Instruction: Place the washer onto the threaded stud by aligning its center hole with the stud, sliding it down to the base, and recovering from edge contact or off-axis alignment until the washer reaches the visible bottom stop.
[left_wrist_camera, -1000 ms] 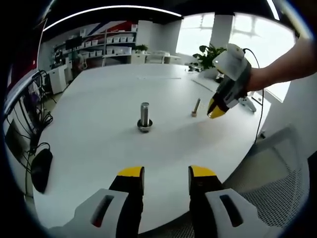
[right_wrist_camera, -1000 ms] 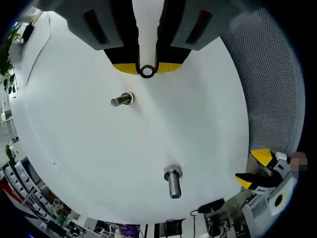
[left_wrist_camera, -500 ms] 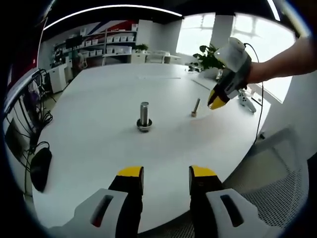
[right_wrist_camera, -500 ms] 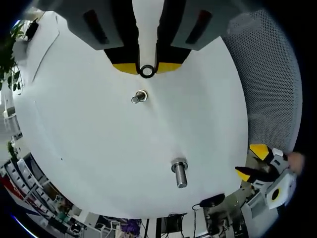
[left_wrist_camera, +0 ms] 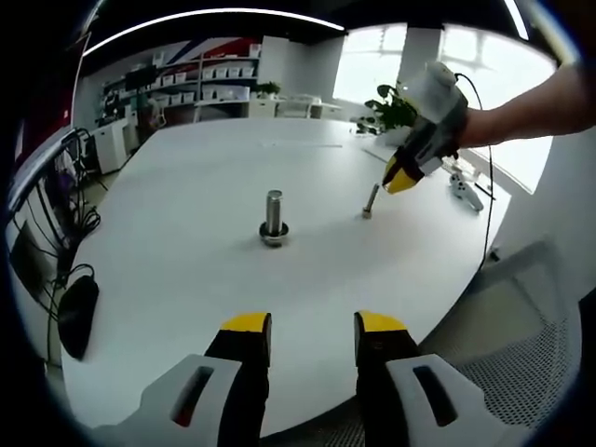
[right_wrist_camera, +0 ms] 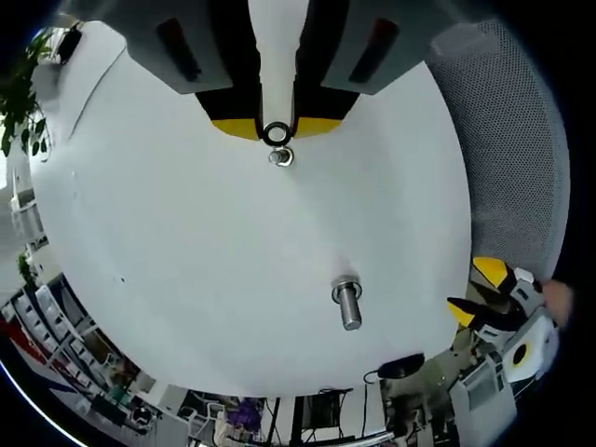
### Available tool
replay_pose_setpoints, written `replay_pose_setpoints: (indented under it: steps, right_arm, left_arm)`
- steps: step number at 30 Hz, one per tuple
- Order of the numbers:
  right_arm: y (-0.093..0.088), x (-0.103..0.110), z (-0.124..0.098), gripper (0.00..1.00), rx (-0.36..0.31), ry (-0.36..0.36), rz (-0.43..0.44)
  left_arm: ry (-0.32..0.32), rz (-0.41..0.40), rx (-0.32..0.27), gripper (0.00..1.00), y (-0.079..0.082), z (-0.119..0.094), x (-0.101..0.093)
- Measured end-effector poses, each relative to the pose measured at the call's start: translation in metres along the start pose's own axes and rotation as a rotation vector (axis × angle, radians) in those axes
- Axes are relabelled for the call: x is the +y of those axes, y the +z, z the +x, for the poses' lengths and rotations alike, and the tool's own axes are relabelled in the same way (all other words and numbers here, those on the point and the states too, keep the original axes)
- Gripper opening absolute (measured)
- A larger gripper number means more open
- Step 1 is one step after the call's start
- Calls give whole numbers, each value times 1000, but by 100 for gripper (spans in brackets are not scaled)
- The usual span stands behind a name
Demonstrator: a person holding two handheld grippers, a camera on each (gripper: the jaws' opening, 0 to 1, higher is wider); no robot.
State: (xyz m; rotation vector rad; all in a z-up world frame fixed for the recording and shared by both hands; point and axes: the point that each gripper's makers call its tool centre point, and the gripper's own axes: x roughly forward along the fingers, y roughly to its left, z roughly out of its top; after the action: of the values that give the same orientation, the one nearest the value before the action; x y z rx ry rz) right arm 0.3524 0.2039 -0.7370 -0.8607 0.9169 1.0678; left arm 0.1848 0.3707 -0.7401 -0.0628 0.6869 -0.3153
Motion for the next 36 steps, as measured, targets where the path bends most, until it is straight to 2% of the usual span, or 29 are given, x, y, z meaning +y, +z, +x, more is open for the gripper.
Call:
replay_pose_setpoints:
  steps: [3, 11, 21, 36]
  right_arm:
    - [6, 0, -2, 14, -18, -15, -41]
    - [8, -6, 4, 14, -13, -14, -47]
    - [16, -1, 7, 14, -22, 11, -64]
    - [8, 2, 30, 14, 60, 59, -70]
  left_arm:
    - [3, -3, -3, 34, 0, 0, 1]
    - [3, 3, 3, 33, -1, 1, 1]
    - [5, 4, 5, 33, -1, 0, 1]
    - [4, 2, 5, 33, -1, 1, 1]
